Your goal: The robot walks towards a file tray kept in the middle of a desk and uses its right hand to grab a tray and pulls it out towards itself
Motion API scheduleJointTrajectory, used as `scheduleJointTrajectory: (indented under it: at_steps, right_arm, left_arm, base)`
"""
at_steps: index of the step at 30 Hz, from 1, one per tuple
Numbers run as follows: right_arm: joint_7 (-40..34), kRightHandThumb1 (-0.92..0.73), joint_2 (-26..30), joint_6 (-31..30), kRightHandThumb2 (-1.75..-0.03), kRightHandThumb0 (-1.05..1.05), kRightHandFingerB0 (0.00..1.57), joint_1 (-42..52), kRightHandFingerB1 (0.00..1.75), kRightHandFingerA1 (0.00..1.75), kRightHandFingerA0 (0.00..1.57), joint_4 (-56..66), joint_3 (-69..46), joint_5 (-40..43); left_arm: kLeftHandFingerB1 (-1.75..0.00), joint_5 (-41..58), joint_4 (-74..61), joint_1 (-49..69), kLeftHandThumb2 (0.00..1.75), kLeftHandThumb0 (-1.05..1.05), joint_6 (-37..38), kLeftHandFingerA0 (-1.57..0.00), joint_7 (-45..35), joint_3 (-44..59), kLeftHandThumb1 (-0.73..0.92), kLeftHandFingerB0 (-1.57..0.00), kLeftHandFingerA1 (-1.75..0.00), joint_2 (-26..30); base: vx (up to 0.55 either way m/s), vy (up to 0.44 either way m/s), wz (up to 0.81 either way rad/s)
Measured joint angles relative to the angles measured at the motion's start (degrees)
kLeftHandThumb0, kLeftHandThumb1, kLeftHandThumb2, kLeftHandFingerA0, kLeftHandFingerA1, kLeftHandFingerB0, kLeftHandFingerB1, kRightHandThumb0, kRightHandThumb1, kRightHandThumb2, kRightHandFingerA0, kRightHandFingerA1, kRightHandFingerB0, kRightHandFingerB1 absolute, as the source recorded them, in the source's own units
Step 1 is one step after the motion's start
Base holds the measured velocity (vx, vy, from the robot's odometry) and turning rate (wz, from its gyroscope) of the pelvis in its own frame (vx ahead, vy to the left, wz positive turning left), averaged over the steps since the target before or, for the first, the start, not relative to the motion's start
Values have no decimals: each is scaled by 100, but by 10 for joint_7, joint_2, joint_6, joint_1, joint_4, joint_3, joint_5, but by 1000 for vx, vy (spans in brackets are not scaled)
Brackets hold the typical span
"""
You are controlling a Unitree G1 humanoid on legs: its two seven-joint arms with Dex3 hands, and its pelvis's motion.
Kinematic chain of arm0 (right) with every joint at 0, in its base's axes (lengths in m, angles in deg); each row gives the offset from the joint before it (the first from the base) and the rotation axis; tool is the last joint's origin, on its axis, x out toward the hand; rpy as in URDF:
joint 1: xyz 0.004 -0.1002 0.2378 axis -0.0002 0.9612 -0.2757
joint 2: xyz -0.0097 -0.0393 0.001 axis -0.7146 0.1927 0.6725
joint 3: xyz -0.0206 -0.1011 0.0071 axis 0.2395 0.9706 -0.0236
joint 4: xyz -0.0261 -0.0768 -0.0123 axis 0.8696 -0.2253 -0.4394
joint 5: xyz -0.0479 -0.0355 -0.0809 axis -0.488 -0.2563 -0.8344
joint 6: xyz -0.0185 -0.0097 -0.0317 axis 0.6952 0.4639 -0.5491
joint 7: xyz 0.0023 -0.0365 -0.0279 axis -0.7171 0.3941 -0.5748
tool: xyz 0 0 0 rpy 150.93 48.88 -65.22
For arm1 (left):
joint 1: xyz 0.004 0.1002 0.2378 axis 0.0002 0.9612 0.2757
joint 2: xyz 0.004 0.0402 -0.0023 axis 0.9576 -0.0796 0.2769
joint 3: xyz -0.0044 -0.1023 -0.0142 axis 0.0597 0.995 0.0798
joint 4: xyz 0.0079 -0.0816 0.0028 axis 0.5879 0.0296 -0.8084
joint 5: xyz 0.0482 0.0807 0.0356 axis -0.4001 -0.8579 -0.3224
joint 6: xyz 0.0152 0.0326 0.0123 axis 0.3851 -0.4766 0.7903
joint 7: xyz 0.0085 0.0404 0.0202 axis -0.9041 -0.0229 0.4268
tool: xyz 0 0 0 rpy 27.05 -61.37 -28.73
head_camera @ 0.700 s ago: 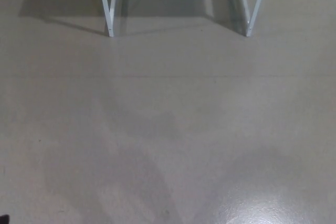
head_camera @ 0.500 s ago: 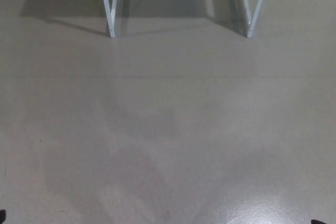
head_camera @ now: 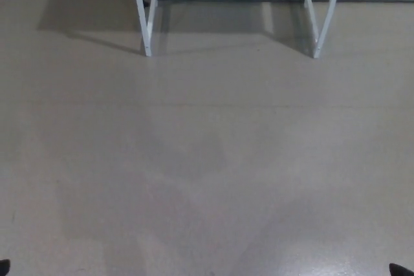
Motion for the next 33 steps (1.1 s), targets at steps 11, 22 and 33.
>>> scheduleJointTrajectory:
  at_steps: [11,22,33]
  right_arm:
    - [-5,-76,-8,15,-63,-50,36,14,40,47,50,-9,17,-1]
    - [-13,-76,-5,30,-63,-50,35,43,40,47,51,-15,29,-2]
    - [-24,-77,-3,37,-63,-50,36,59,40,48,52,-19,44,-7]
  left_arm:
    - [-35,-3,8,17,66,-52,14,-27,0,-3,89,-23,-42,17]
    - [-33,-5,9,45,64,-52,27,-33,13,-8,84,-25,-38,11]
    - [-50,-7,-2,63,111,-28,34,-9,38,-17,61,-9,-51,-34]
  base:
    - [232,227,-6]
    - [379,-79,28]
    - [358,97,-17]
